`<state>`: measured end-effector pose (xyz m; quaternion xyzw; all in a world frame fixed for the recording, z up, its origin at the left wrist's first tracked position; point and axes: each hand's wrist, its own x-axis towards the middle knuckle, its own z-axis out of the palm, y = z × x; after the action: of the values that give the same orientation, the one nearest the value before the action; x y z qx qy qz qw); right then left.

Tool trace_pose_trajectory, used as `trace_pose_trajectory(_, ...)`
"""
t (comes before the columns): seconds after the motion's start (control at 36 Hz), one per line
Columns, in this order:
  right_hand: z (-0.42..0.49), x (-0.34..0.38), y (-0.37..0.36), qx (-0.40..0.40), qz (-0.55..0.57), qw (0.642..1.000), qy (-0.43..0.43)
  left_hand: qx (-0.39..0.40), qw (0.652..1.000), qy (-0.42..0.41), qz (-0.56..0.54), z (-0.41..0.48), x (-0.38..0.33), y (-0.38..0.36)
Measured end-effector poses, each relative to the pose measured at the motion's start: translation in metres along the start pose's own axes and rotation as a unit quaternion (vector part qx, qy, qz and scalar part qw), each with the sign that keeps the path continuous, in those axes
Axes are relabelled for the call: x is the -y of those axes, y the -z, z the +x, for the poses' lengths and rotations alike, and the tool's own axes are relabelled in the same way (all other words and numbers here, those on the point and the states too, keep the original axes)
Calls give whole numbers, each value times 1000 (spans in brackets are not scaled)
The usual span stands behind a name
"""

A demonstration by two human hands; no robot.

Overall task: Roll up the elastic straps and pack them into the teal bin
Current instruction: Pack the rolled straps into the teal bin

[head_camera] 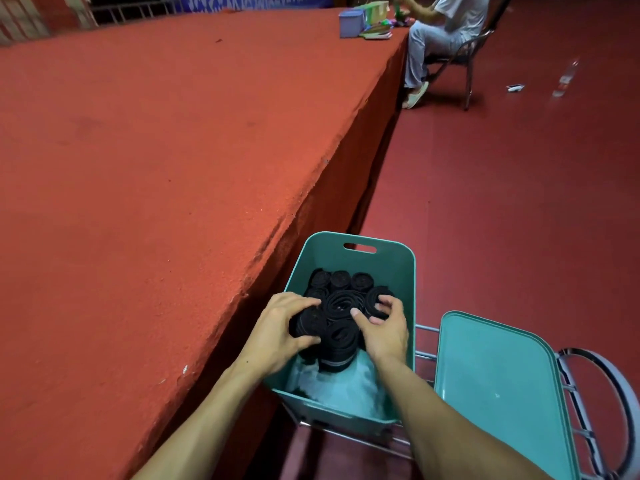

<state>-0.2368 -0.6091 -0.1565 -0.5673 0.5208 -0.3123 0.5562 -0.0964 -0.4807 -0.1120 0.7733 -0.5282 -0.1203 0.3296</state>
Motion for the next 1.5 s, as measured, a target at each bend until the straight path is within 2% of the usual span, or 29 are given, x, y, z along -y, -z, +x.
trace_pose_trajectory(0.11, -16, 17, 4, 138, 129, 981, 32, -40, 999, 11, -16, -6, -3, -2)
trace_pose_trajectory(0.25, -36, 36, 9, 257, 132, 954, 84, -32, 998, 38, -41, -16, -10, 1)
trace_pose_trajectory(0.61, -41, 37, -1, 325, -30, 932, 160, -54, 991, 30, -115, -32, -10, 4)
trace_pose_trajectory(0.83, -35, 33, 4, 287, -144, 928, 192, -7, 993, 30, -116, -30, -3, -1)
trace_pose_trajectory(1.11, -41, 32, 7, 243, -186, 919, 249, 23, 993, 14, -113, -30, 9, -7)
trace_pose_trajectory(1.19, -38, 30, 8, 224, -208, 917, 255, 40, 997, -6, -58, -30, 13, -2)
trace_pose_trajectory(1.28, -35, 26, 11, 203, -232, 917, 253, 17, 999, -43, 29, -31, 20, 3)
trace_pose_trajectory(1.33, -34, 24, 14, 192, -235, 919, 250, 0, 997, -38, 65, -32, 25, 4)
trace_pose_trajectory(1.5, -33, 19, 18, 174, -294, 906, 248, 4, 996, -21, 91, -36, 34, -1)
